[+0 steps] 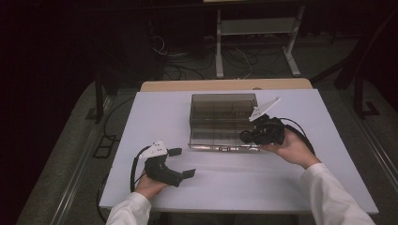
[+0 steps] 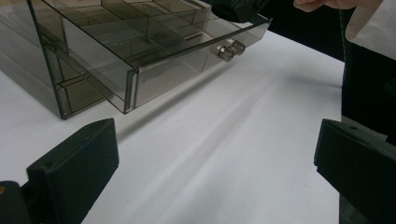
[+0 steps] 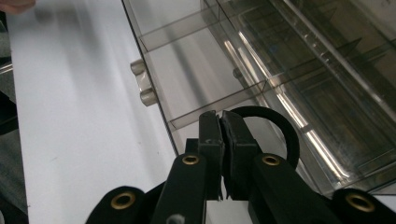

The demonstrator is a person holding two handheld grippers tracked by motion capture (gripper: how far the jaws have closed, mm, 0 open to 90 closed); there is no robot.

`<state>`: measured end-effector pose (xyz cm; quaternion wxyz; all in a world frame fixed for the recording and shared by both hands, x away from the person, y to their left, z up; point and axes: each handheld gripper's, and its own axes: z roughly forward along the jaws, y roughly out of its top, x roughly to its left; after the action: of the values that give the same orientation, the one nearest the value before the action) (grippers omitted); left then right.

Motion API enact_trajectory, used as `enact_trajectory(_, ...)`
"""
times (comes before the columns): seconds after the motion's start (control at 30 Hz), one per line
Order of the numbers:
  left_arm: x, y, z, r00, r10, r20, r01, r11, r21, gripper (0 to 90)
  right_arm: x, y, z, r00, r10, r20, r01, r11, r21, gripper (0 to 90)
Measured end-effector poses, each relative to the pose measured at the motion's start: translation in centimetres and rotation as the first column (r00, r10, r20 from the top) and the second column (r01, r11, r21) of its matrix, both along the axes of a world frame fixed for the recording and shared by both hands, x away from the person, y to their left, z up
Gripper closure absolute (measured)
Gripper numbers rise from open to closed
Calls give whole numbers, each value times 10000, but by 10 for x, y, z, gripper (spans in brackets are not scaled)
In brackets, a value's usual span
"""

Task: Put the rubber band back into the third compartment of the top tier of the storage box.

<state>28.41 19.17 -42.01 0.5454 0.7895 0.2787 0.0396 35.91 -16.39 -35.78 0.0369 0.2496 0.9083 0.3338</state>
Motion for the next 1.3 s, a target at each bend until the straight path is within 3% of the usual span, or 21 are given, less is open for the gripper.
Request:
enact_trajectory(0.23, 0, 0, 0, 10000, 2, -4, -2, 10000, 8, 0, 3, 1, -6, 9999, 17, -110, -18, 10000, -91, 851)
enact_trajectory(0.37, 0, 0, 0, 10000, -9, -6, 9, 10000, 21, 0, 3, 2, -7, 9999, -11, -101, 10, 10000, -76, 774)
enact_trajectory(0.47, 0, 0, 0, 10000, -9, -6, 9, 10000, 13, 0, 3, 2, -6, 10000, -43, 15, 43, 10000, -89, 768)
enact_trajectory(0.8, 0, 0, 0, 10000, -5, -10, 5, 10000, 22, 0, 1, 0, 3, 9997, -193, 126, 190, 9995, 262, 712)
enact_trajectory(1.3, 0, 0, 0, 10000, -1, -14, 1, 10000, 25, 0, -8, 3, 14, 9995, 123, 279, -139, 9982, 590, 545)
